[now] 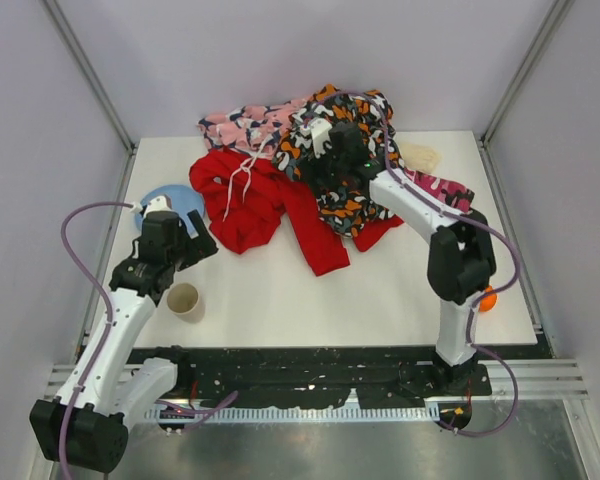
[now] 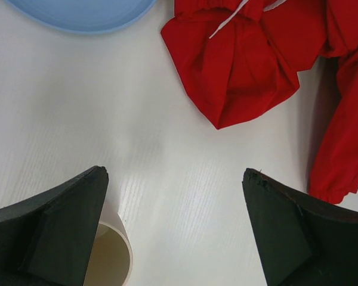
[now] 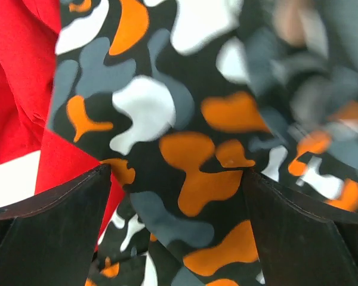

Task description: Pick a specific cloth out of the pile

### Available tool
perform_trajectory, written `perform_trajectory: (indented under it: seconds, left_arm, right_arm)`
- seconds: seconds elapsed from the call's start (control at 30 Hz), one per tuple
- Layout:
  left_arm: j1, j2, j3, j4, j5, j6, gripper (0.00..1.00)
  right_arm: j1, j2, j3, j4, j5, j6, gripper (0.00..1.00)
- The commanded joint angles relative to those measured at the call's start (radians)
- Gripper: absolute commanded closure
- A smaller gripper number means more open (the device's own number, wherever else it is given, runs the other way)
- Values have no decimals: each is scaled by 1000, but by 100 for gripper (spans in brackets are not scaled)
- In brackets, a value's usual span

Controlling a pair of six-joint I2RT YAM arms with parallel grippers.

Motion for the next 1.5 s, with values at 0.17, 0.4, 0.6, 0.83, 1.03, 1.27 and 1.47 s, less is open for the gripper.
perform_trajectory:
  seconds: [0.17, 0.4, 0.6, 0.83, 1.03, 1.27, 1.47]
  left_arm:
    - [-3, 84, 61, -1, 3, 12, 0]
    - [-3, 152, 93, -1, 11, 16, 0]
    - [-3, 196, 108, -13, 4, 27, 0]
    - [-3, 187, 112, -21, -41, 27, 0]
    - [-3, 149, 112, 43, -9, 32, 0]
    - [-3, 166, 102, 263, 160, 50, 0]
    - [-3, 208, 119, 274, 157, 79, 0]
  right_arm:
    - [59, 254, 173, -87, -167, -37, 5]
    - [133, 420, 239, -201, 134, -152, 5]
    - [141, 577, 371, -333, 356, -166, 5]
    - [133, 678, 550, -339, 604, -170, 44]
    - [130, 596, 656, 69, 955, -331, 95]
    - [89, 494, 820, 632, 1000, -506, 94]
    - [-11, 471, 898, 612, 1016, -361, 95]
